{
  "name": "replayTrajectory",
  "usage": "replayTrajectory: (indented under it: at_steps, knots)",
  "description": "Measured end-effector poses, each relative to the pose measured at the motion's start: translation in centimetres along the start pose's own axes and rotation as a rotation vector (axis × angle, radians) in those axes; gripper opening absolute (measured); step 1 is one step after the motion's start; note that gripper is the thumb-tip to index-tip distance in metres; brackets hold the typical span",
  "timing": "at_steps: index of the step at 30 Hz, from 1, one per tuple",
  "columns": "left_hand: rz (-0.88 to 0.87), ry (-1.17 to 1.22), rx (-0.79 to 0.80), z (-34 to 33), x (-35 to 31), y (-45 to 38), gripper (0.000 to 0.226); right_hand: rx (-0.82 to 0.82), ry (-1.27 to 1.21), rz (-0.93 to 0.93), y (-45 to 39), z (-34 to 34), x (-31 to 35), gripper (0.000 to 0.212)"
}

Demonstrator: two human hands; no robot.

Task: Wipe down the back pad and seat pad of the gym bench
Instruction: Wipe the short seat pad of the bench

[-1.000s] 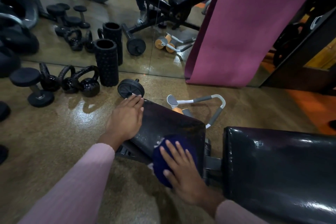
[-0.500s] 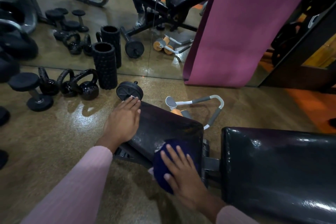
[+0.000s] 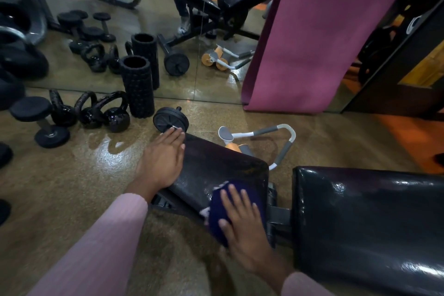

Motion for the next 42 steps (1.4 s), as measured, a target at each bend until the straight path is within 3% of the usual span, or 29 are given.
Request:
replayTrajectory:
  at_steps: [4,6,9,12,16,20,24,28,30,32,34,36,39,42]
  knots:
    - [0.012,0.002,-0.009,-0.2,0.2,0.1,0.054,-0.025,-0.140,-0.335,-3.0,1.2,-2.7,0.054]
    - [0.018,0.000,-0.007,-0.1,0.2,0.1,0.053,-0.053,-0.103,-0.285,-4.6,1.6,0.8,0.057]
    - [0.020,0.004,-0.008,0.0,0.0,0.0,0.053,-0.078,-0.025,-0.026,-3.5,1.0,6.8,0.057]
    - [0.011,0.013,-0.017,0.0,0.0,0.1,0.052,-0.031,0.020,0.123,-0.1,-0.4,6.2,0.055]
    - [0.014,0.014,-0.011,-0.2,0.1,0.2,0.052,-0.018,0.022,-0.034,0.7,-0.1,0.5,0.051]
    - [0.016,0.013,-0.013,-0.2,0.1,0.1,0.052,-0.053,-0.061,-0.200,-3.6,1.1,2.5,0.053]
    - [0.010,0.009,-0.019,0.1,-0.1,-0.1,0.052,-0.048,-0.008,0.036,-4.7,1.1,8.9,0.056]
    - [-0.005,-0.003,-0.010,0.1,0.1,0.0,0.054,0.053,0.112,0.305,-1.1,0.2,6.4,0.055]
    - [0.002,0.006,-0.002,-0.1,0.2,0.1,0.053,0.081,0.093,0.253,-0.9,0.7,2.9,0.053]
    - [0.011,0.012,-0.002,-0.2,0.3,0.1,0.053,0.079,0.019,0.084,-2.3,1.2,1.1,0.053]
    - [0.010,0.014,0.001,-0.2,0.3,0.1,0.053,0.053,-0.051,-0.110,-4.6,1.6,1.8,0.053]
    - [0.008,0.008,0.011,-0.3,0.2,0.1,0.054,0.041,-0.070,-0.173,-6.4,1.6,4.9,0.055]
    - [0.010,0.040,0.016,-0.2,0.3,-0.1,0.055,0.025,0.023,0.039,-5.0,1.1,10.1,0.058]
    - [0.006,0.086,0.035,-0.2,0.7,-0.2,0.057,0.065,0.102,0.227,-1.9,0.2,9.3,0.060]
Point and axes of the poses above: each hand's wrist, its own y-axis away from the middle knuckle, its own z-axis out of the back of the hand, x = y × z, the point moved 8 cm from there along -y, towards the middle knuckle, and after that the axes turned 11 degrees about -z, right-handed, at the moved point
